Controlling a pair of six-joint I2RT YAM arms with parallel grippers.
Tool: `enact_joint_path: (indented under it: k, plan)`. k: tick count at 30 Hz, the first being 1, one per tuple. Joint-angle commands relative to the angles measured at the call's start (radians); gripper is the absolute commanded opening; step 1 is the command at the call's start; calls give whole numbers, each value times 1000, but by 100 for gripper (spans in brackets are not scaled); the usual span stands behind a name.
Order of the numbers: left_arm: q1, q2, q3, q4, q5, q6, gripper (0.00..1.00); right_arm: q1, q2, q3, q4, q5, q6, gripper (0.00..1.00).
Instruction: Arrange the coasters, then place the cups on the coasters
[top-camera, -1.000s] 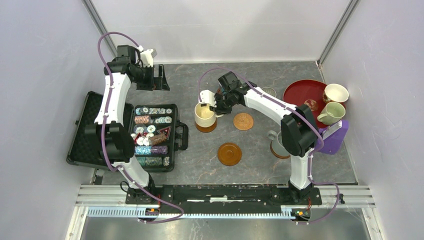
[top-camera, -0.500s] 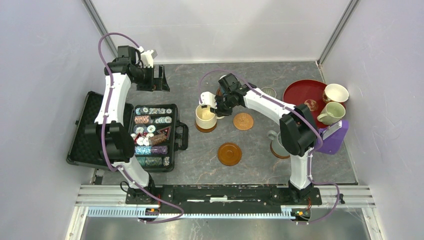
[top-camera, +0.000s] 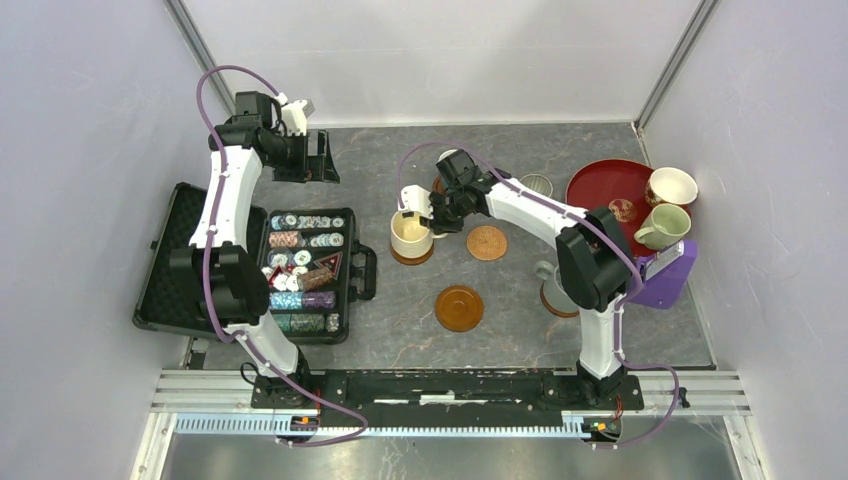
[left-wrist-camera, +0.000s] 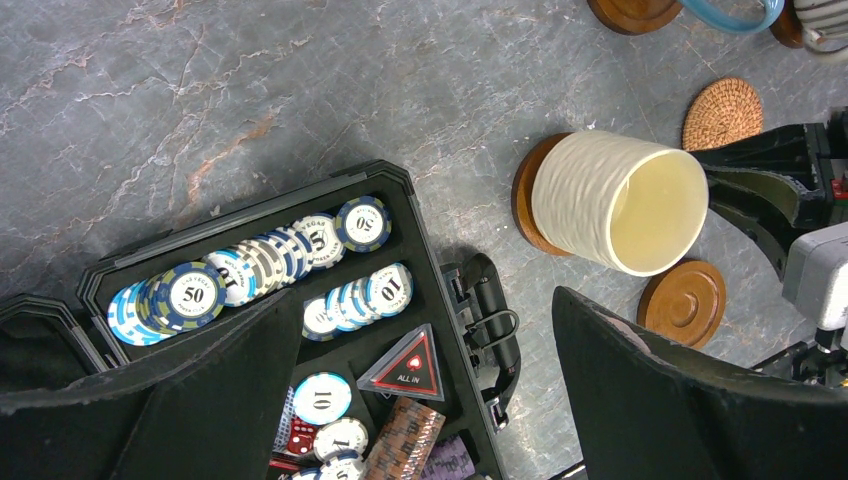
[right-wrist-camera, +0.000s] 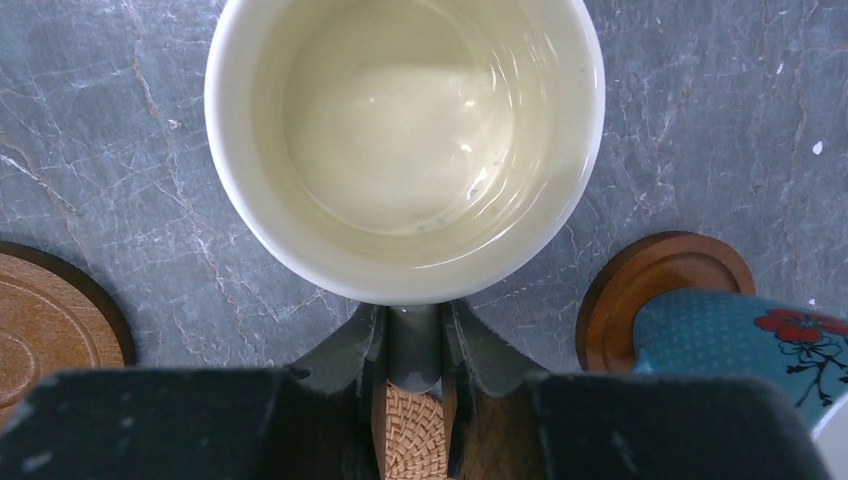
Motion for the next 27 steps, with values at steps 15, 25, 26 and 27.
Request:
enact_joint_path:
  k: [15,25,26,27]
  plan:
    - [-1,-33,0,15,4,-45,100,-2,-20,-26,78,-45,20,26]
    - [-2,-37,-3,15,6,-41,100,-3,-37,-10,40,-62,-11,54]
    - [-2,-39,-3,15,9,-39,100,-2,-41,-6,25,-68,-19,57]
    - [-1,-40,-2,13,12,-34,100,-2,-50,-6,10,-73,-25,60]
